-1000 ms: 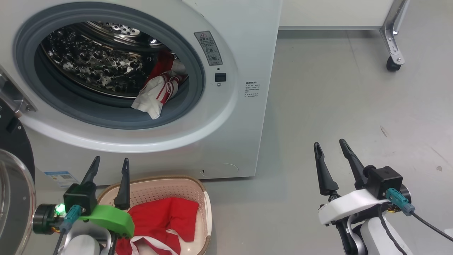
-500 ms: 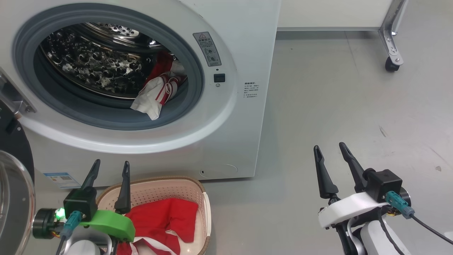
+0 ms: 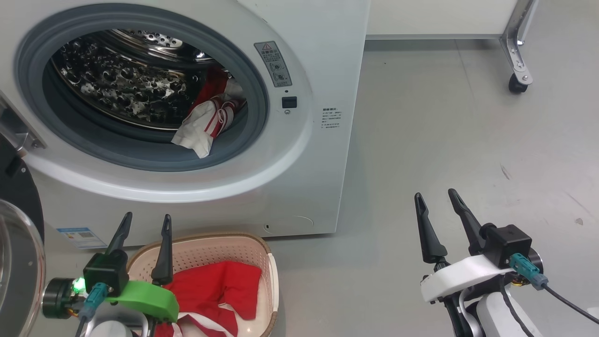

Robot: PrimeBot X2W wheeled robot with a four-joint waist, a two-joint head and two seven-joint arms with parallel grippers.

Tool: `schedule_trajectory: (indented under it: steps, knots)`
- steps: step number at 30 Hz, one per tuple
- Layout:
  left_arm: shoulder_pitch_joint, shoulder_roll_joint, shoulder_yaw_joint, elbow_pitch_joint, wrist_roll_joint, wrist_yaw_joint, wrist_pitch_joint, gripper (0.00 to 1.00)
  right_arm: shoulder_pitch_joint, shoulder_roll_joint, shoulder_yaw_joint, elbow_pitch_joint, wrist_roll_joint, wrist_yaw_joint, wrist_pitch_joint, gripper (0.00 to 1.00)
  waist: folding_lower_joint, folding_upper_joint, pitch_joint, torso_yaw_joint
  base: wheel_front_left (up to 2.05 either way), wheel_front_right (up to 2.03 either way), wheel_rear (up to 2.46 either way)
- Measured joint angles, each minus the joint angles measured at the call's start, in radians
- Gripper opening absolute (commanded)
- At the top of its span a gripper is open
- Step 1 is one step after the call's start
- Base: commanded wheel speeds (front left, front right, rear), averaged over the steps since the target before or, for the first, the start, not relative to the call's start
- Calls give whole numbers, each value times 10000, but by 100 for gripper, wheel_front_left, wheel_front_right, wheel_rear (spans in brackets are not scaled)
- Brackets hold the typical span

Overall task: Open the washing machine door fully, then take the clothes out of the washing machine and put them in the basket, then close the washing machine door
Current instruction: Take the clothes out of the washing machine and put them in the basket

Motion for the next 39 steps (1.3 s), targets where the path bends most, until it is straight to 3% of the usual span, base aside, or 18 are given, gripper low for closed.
schedule_trajectory:
  steps: [39]
  knots:
    - [148, -4, -36, -211, 15, 40, 0, 100, 1, 0, 96, -82, -4, 2, 0, 100, 1, 0, 259, -19, 0, 0, 0]
